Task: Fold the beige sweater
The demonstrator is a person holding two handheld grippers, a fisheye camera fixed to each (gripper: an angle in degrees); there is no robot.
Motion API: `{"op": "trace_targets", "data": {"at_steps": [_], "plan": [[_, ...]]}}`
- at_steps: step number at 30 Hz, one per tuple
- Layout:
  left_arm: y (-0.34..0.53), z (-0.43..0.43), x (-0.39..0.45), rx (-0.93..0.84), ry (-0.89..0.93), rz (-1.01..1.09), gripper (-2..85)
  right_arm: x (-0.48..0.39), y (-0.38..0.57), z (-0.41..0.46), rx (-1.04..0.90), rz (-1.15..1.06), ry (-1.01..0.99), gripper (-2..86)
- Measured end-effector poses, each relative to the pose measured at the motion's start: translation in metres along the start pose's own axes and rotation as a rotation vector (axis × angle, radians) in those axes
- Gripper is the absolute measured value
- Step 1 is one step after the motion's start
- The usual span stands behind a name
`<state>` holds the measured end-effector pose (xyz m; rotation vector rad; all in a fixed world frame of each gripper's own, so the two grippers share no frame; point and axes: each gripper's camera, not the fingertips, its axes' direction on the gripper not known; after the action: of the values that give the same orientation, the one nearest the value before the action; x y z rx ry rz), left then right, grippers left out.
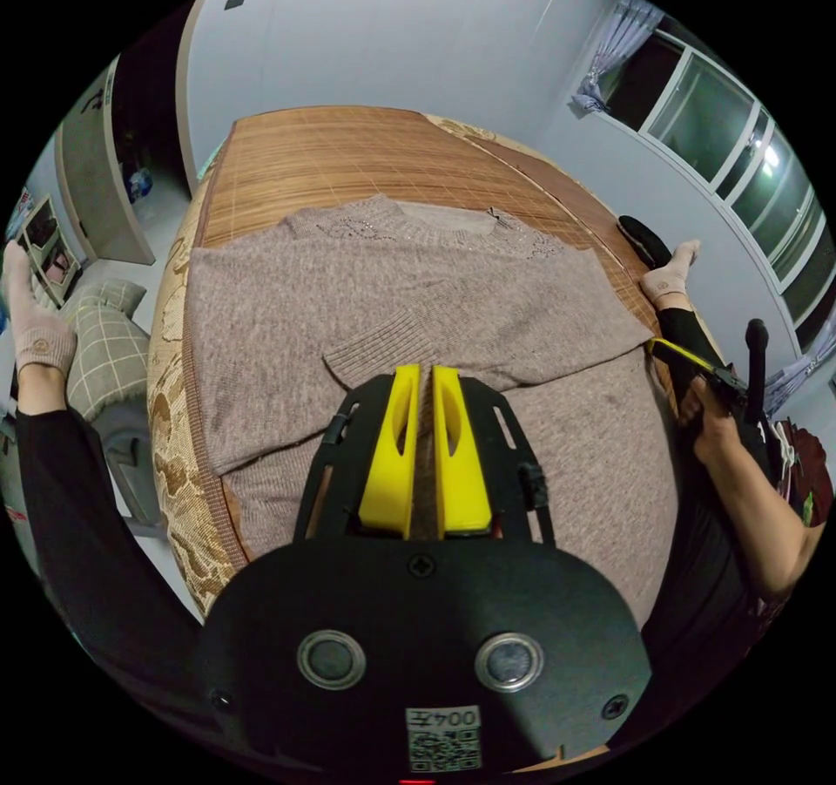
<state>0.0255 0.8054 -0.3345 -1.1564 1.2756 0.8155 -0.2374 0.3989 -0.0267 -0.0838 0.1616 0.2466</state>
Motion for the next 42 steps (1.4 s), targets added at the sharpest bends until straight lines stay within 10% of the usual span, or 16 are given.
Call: {"op": "trace_targets", "data": {"at_steps": [13, 22, 42], "plan": [[-0.003, 0.005, -0.006, -0.001, -0.005, 0.003, 0.9, 0.052, 0.002, -0.034, 0.017, 0.251, -0.137, 6.1], [-0.007, 0.009, -0.012, -0.001, -0.019, 0.009, 1.1, 0.002, -0.007, -0.042, 0.062, -0.047, -0.201, 7.1], [-0.024, 0.014, -0.044, -0.002, 0.004, 0.001, 2.2, 0.007, 0.006, -0.049, 0.116, 0.02, -0.195, 11.5]]}}
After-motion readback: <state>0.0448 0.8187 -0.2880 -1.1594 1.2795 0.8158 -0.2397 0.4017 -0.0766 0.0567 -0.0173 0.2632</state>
